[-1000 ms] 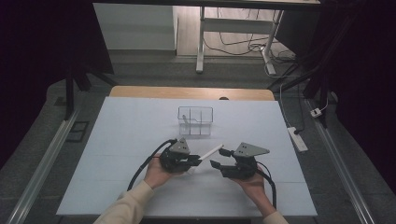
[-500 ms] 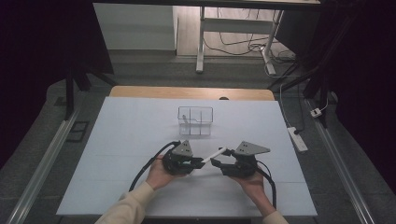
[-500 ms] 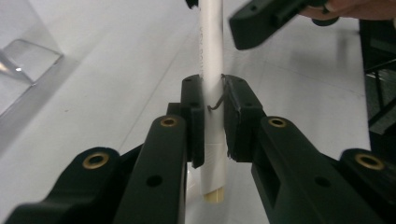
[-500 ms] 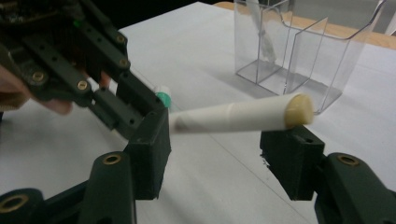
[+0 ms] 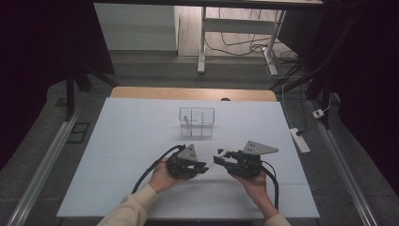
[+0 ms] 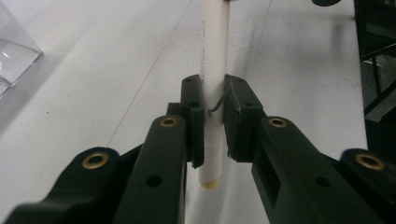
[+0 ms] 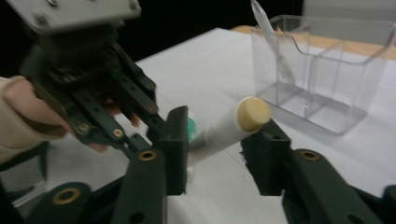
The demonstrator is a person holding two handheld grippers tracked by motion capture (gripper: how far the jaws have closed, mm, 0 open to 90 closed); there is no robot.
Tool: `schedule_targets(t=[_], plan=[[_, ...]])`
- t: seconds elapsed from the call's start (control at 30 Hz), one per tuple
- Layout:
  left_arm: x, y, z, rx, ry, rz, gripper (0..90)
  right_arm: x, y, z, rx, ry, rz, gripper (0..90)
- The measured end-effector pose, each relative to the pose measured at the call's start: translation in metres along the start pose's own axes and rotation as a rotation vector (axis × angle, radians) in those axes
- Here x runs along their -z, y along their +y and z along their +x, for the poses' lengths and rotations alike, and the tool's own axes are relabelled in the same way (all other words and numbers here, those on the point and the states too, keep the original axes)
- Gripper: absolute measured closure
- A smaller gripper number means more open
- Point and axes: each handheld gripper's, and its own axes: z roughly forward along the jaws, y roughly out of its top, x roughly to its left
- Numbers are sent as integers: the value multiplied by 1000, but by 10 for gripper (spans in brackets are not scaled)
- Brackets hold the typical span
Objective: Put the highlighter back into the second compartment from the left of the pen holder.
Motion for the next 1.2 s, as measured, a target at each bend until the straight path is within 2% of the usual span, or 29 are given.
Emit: schedule_targets(t=[0.13, 0.23, 0.37, 0.5, 0.8, 1.03, 1.2], plan=[[4, 5, -5, -16, 9, -26, 785, 6, 7, 2, -1, 58, -42, 694], [5, 6, -6, -23, 22, -30, 775, 9, 10, 3, -14, 91, -51, 727], [4, 5, -5, -6, 47, -44, 741, 9, 9, 3, -22, 123, -49, 770], [8, 4, -2, 27, 57, -74, 647, 10, 11, 4, -16, 116, -59, 771], [17, -1, 4, 68, 85, -90, 534, 16, 12, 1, 5, 66, -63, 771], [30, -12, 8, 109, 102, -86, 481, 21, 13, -2, 5, 36, -78, 770], [44, -23, 9, 134, 121, -93, 476, 25, 14, -4, 5, 16, -87, 770]])
